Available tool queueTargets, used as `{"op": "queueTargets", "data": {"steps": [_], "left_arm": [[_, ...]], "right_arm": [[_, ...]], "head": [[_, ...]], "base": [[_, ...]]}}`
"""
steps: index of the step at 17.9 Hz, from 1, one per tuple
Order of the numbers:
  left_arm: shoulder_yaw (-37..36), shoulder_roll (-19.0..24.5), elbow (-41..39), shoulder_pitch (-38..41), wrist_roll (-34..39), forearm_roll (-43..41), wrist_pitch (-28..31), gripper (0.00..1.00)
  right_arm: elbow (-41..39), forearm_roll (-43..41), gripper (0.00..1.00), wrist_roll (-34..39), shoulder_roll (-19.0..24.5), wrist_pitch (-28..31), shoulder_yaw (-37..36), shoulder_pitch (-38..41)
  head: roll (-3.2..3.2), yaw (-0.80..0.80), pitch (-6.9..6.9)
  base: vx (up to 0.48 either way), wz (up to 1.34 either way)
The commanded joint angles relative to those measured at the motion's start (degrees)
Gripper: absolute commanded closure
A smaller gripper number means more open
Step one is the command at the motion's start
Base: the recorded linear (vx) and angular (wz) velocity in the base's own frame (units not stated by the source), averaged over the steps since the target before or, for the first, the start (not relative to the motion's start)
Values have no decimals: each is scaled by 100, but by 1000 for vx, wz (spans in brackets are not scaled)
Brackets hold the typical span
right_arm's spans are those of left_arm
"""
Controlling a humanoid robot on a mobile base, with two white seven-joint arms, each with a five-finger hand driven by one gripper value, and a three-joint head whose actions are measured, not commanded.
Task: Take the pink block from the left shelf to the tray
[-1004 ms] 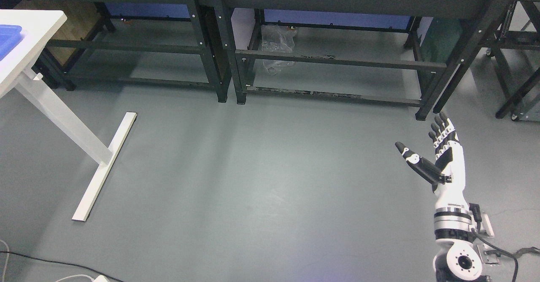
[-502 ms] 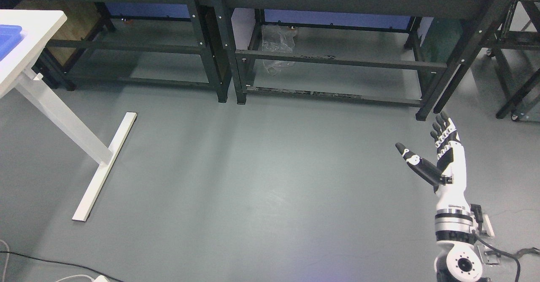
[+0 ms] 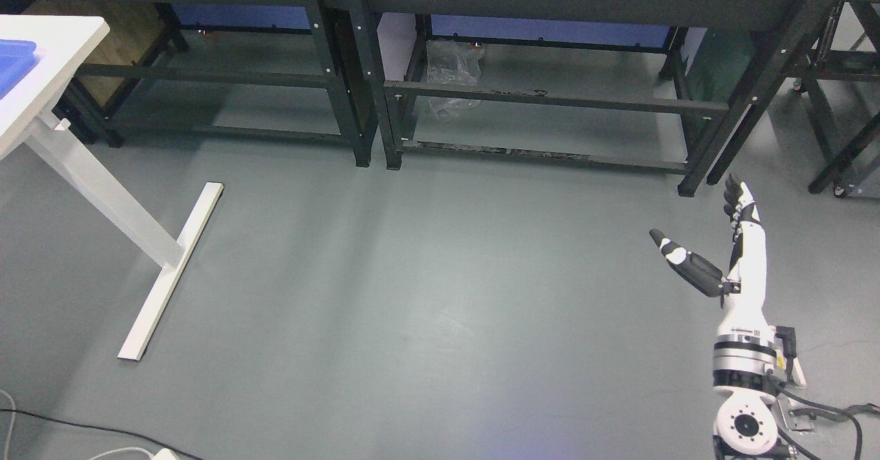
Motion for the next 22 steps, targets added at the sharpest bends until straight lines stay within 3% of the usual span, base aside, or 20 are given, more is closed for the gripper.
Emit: {"op": "queueTargets", "data": {"steps": [1, 8, 22], "left_arm": [[-3, 100, 0, 27, -4, -9, -3, 0], [-3, 100, 0, 27, -4, -9, -3, 0], [-3, 100, 0, 27, -4, -9, -3, 0]], "right_arm": [[-313, 4371, 0, -6, -100, 59, 18, 3], [-348, 3914, 0, -85, -100, -46, 9, 12], [-348, 3914, 0, -76, -100, -46, 0, -23]], "head": [[0, 0, 0], [0, 0, 0], [0, 0, 0]], "base": [[0, 0], [0, 0], [17, 0]]}}
